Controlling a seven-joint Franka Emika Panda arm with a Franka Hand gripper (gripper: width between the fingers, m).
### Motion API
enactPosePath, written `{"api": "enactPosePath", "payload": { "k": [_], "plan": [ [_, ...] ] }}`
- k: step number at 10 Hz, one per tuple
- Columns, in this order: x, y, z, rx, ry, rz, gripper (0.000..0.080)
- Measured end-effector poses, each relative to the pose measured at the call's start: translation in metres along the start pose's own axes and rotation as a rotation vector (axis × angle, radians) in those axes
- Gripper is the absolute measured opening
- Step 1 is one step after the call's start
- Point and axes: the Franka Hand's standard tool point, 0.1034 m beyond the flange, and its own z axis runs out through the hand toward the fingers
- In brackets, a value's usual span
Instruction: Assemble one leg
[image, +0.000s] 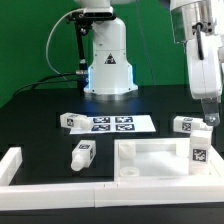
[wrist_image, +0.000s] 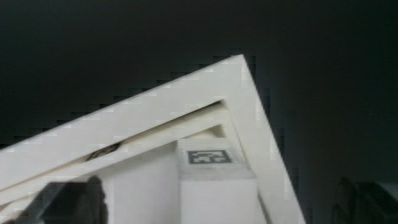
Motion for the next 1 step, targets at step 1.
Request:
{"api": "enactPosePath", "payload": {
  "k": [1],
  "plan": [
    [0.0000,0.0001,0.0011,-0.001,0.001,-0.001,0.0648]
  ]
}}
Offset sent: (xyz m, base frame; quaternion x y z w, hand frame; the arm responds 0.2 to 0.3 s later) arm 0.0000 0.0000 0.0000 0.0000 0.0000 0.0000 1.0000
